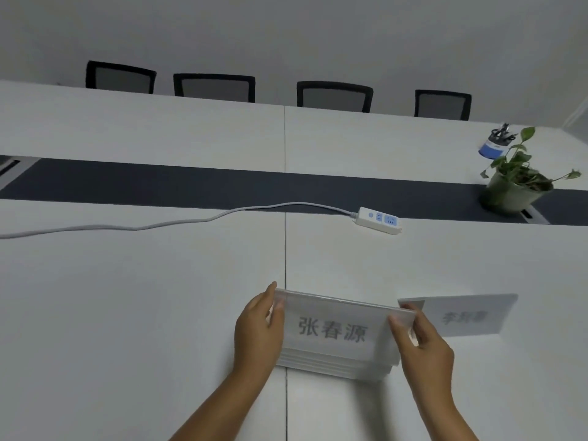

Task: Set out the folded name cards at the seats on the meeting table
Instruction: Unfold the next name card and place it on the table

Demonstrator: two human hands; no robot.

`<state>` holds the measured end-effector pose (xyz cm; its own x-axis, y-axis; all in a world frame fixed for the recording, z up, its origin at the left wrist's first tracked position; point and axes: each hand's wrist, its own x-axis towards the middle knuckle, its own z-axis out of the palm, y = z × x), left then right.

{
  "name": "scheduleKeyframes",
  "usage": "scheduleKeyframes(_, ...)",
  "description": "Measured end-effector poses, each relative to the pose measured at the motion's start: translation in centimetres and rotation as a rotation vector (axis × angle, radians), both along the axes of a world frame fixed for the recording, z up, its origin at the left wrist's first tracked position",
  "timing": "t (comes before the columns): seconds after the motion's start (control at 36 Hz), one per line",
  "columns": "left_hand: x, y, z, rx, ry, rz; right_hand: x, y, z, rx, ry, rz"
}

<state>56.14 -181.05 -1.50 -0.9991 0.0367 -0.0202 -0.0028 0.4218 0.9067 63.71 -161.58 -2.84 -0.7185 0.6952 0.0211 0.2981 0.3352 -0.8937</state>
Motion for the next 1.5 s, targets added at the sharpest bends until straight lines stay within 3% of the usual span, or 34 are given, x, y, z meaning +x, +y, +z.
scheduleKeyframes(0.11, 0.6, -0.2, 0.7, 0.042, 0.006, 0.024, 0.2, -0.8, 2.0, 0.05, -0.017, 0.011)
scheduleKeyframes(0.25, 1.5, -2.4, 3.5, 0.173, 0.031, 0.11, 0.2, -4.0, 5.9, 0.102, 0.145, 0.048)
scheduleKeyframes(0.47, 0.5, -11.0, 5.7, 0.185, 0.121, 0.419, -3.6, -13.0, 6.9, 0.255, 0.294, 0.409)
scheduleKeyframes(0.58, -1.5, -16.0, 2.3, 0.092, 0.051, 0.544, -6.6, -18.0, 3.8, 0.145, 0.104, 0.593)
scheduleKeyframes(0.75, -3.3, -20.4, -4.2, -0.032, -0.135, 0.544, -8.7, -22.8, -3.1, -0.04, -0.254, 0.798)
scheduleKeyframes(1.06, -6.6, -21.7, -8.5, -0.066, -0.16, 0.354, -9.4, -22.4, -7.3, -0.073, -0.265, 0.692)
scheduleKeyframes(1.31, -5.9, -21.3, -10.9, -0.019, -0.091, 0.455, -10.2, -22.7, -9.5, -0.214, -0.117, 0.47)
scheduleKeyframes(1.5, -6.5, -20.7, -12.0, -0.003, -0.047, 0.529, -12.9, -22.9, -9.4, -0.167, -0.12, 0.521)
